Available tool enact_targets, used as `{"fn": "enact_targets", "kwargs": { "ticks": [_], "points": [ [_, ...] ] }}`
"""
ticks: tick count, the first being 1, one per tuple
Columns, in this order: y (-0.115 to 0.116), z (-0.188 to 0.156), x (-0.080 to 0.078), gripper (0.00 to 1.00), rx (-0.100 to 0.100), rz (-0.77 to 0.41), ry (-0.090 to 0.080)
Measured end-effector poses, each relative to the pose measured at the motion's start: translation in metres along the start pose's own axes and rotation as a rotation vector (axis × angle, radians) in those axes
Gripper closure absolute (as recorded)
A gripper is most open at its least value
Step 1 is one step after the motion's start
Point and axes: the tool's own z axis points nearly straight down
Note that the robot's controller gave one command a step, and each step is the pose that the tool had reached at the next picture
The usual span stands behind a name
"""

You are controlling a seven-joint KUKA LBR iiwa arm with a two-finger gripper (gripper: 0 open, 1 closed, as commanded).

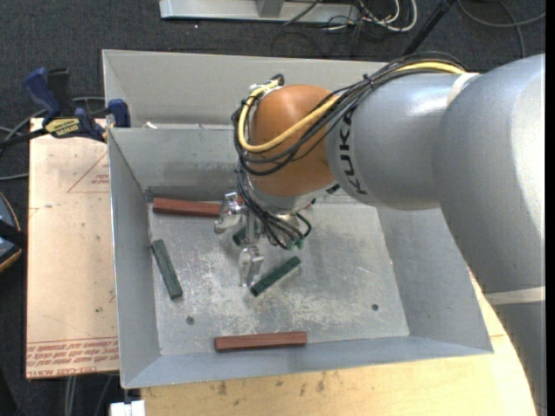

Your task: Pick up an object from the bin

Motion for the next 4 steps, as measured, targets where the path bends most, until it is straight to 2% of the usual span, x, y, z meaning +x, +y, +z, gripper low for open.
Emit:
{"fn": "enact_targets", "kwargs": {
  "ticks": [1,2,3,4],
  "points": [
    [-0.007,0.013,0.004,0.0,-0.001,-0.013,0.006],
    [-0.034,0.014,0.036,0.0,0.0,-0.308,0.005],
    [-0.057,0.028,0.014,0.0,-0.001,-0.307,0.001],
    [-0.069,0.026,0.047,1.0,-0.002,-0.636,0.003]
  ]
}}
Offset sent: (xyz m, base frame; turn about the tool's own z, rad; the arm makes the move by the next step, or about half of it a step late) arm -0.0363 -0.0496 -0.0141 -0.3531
